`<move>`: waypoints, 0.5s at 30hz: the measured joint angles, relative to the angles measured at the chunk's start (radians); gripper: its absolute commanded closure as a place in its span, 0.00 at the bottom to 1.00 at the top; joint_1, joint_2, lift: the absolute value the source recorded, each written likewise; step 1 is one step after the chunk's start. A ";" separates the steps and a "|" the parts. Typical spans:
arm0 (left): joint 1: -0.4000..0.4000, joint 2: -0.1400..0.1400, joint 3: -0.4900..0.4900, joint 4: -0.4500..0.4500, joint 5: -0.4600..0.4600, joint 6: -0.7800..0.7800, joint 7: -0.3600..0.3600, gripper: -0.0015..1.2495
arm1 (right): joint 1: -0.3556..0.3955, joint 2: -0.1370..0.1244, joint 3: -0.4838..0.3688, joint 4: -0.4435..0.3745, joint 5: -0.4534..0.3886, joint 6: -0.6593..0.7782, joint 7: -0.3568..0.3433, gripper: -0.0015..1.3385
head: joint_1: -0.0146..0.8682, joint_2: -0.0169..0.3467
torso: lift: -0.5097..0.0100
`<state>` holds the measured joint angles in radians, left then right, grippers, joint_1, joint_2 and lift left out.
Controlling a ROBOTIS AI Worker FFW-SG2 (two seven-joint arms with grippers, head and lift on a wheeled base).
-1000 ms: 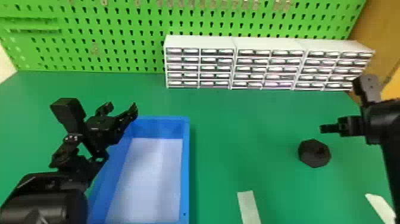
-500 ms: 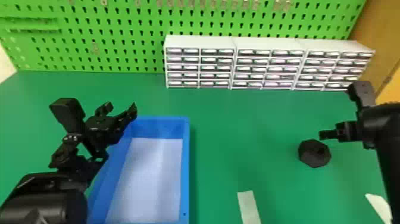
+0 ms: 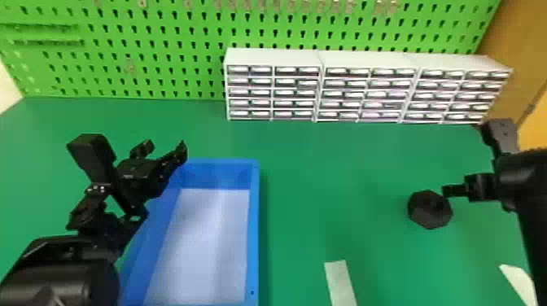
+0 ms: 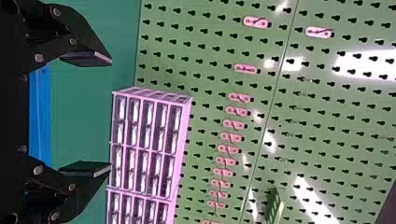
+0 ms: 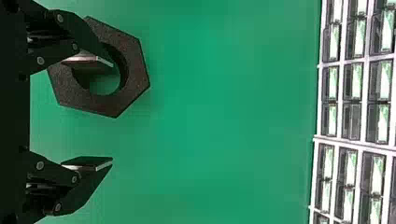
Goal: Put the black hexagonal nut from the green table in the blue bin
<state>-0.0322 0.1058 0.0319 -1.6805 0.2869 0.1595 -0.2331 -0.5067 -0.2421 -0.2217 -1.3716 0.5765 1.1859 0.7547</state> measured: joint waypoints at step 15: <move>0.000 0.000 0.000 0.001 0.005 0.000 0.000 0.37 | 0.007 0.009 -0.044 0.047 -0.012 -0.086 -0.001 0.40 | 0.80 0.07 | 0.79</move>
<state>-0.0325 0.1058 0.0320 -1.6798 0.2922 0.1595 -0.2334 -0.5001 -0.2326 -0.2660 -1.3247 0.5649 1.0999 0.7536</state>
